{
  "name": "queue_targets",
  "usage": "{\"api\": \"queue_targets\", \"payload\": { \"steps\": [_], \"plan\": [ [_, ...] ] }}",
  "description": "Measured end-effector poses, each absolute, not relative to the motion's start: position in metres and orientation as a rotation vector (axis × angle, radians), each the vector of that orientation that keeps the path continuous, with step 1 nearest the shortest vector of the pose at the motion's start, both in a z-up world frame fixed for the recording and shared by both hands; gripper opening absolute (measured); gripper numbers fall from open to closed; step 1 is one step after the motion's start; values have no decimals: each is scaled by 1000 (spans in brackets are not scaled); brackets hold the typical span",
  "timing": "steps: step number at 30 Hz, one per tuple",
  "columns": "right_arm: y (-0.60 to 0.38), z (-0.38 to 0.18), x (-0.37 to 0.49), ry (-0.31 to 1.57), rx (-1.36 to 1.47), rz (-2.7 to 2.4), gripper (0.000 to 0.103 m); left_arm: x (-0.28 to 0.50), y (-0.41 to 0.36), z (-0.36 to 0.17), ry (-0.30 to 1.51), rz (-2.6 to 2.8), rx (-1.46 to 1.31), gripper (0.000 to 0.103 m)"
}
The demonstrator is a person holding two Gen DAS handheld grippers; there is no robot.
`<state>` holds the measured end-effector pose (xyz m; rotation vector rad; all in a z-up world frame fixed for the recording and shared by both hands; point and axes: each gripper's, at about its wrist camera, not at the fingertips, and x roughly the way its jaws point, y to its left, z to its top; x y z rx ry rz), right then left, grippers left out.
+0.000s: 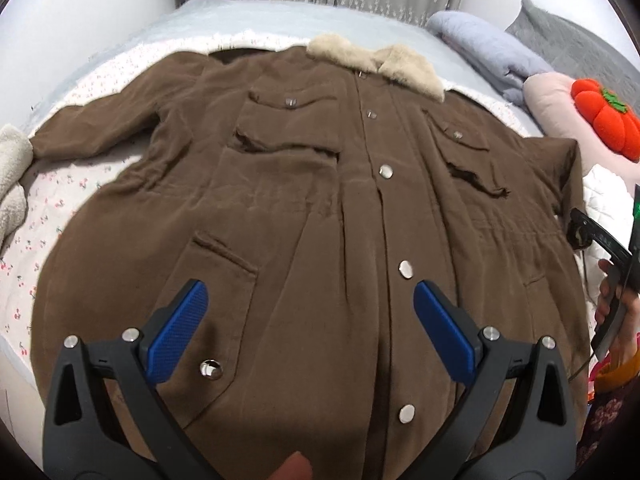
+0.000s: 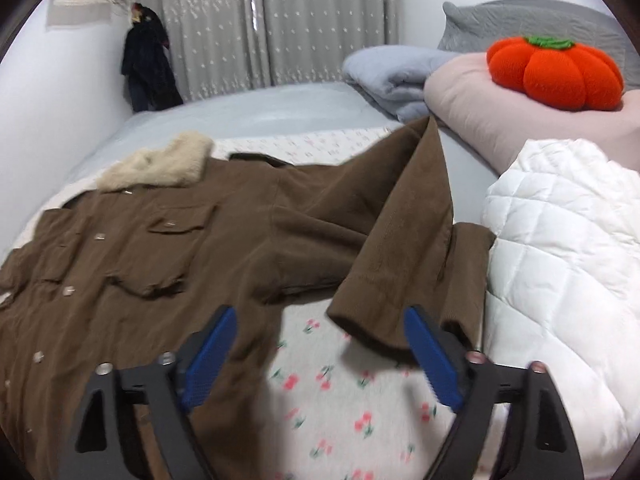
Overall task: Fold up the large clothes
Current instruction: 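Grasp the coat sleeve cuff with the right gripper and pull it outward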
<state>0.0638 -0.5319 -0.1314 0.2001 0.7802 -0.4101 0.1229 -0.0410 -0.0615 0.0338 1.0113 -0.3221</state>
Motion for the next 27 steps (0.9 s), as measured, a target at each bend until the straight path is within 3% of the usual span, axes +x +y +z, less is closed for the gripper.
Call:
{"api": "queue_targets", "payload": {
  "steps": [5, 11, 17, 21, 27],
  "plan": [
    [-550, -152, 86, 877, 203, -491, 14, 128, -44, -70, 1035, -334, 41, 102],
    [-560, -74, 83, 777, 50, -609, 7, 134, -41, -67, 1016, -354, 38, 102],
    [-634, 13, 91, 739, -53, -856, 6, 133, -40, -60, 980, -398, 20, 102],
    [-689, 31, 96, 796, -52, -987, 5, 130, -47, -61, 971, -468, 32, 102],
    [-772, 9, 111, 983, -12, -1182, 3, 127, -56, -60, 953, -503, 67, 102]
  ]
}}
